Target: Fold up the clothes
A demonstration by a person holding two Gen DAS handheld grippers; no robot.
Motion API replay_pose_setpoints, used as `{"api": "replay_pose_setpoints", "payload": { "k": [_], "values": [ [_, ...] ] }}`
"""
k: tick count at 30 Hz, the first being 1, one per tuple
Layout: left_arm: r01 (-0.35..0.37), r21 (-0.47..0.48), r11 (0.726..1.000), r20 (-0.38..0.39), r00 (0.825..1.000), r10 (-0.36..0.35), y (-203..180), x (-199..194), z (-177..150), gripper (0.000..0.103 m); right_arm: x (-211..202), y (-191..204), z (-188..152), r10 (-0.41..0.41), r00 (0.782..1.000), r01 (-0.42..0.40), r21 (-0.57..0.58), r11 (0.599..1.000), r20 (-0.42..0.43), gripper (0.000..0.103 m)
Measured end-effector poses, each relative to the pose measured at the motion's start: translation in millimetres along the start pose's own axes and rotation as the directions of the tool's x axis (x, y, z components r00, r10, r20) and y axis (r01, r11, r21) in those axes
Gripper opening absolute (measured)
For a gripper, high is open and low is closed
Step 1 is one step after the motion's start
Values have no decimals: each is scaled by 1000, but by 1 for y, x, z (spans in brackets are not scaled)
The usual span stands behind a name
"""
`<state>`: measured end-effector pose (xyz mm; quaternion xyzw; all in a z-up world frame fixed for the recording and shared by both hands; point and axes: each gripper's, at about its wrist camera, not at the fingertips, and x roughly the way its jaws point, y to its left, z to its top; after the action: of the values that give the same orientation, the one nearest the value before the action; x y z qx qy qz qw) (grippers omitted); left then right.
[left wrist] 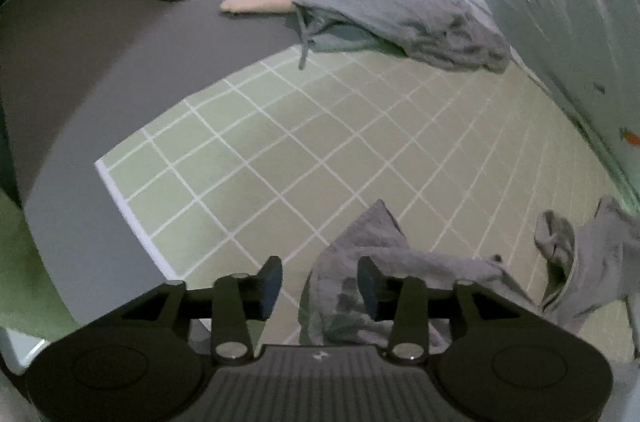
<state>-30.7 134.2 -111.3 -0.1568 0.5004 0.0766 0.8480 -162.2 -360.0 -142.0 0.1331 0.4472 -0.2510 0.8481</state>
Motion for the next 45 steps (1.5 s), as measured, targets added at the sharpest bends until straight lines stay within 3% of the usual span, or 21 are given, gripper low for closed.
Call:
{"api": "replay_pose_setpoints", "payload": {
  "k": [3,10,11,12,13,14,15,19,21,23,25,26,28,30,35,40,45],
  "values": [
    [3,12,1000,-40,999,-3,-5,12,3,60,5,8,10,37,999,-37,37,999,-1,103],
    [11,24,1000,-104,995,-9,-15,33,3,58,10,28,18,47,999,-46,44,998,-15,103],
    [5,40,999,-104,995,-1,-18,34,3,51,11,27,17,37,999,-35,53,998,-21,103],
    [4,54,999,-102,995,1,-22,35,5,28,12,25,16,26,999,-24,63,998,-27,103],
    [3,67,998,-99,995,4,-25,36,7,13,14,21,16,13,999,-10,83,997,-37,103],
    [2,80,997,-96,995,6,-28,37,8,5,16,18,16,0,999,4,102,995,-47,103],
    [3,90,996,-88,996,5,-31,37,11,4,17,14,16,-12,998,18,120,993,-55,103],
    [52,75,996,39,998,-55,-43,20,43,4,14,1,15,-51,998,57,161,985,-43,103],
    [103,44,994,133,985,-108,-47,7,63,4,12,-3,15,-69,997,74,169,983,-32,103],
    [145,20,989,238,960,-145,-51,-5,81,5,10,-4,13,-71,997,75,166,983,-28,103],
    [131,0,991,297,947,-125,-56,-9,93,10,8,-4,11,-73,997,76,163,984,-25,103],
    [105,-4,995,296,950,-99,-59,-8,97,14,7,-4,10,-74,997,77,162,984,-23,103],
    [55,-10,998,273,961,-50,-60,-4,95,27,5,-4,8,-76,997,78,158,984,-21,103],
    [70,-33,997,214,975,-61,-53,2,84,41,4,-1,6,-73,997,75,139,987,-23,103],
    [122,-89,989,15,993,-121,-36,24,39,43,-2,3,1,-69,997,70,105,992,-20,103],
    [183,-95,979,-125,973,-194,-39,37,5,43,1,10,-1,-58,998,60,81,995,-30,103],
    [237,-61,970,-183,952,-244,-55,44,-10,48,7,24,4,-31,999,31,-46,998,-6,103]
  ]
}}
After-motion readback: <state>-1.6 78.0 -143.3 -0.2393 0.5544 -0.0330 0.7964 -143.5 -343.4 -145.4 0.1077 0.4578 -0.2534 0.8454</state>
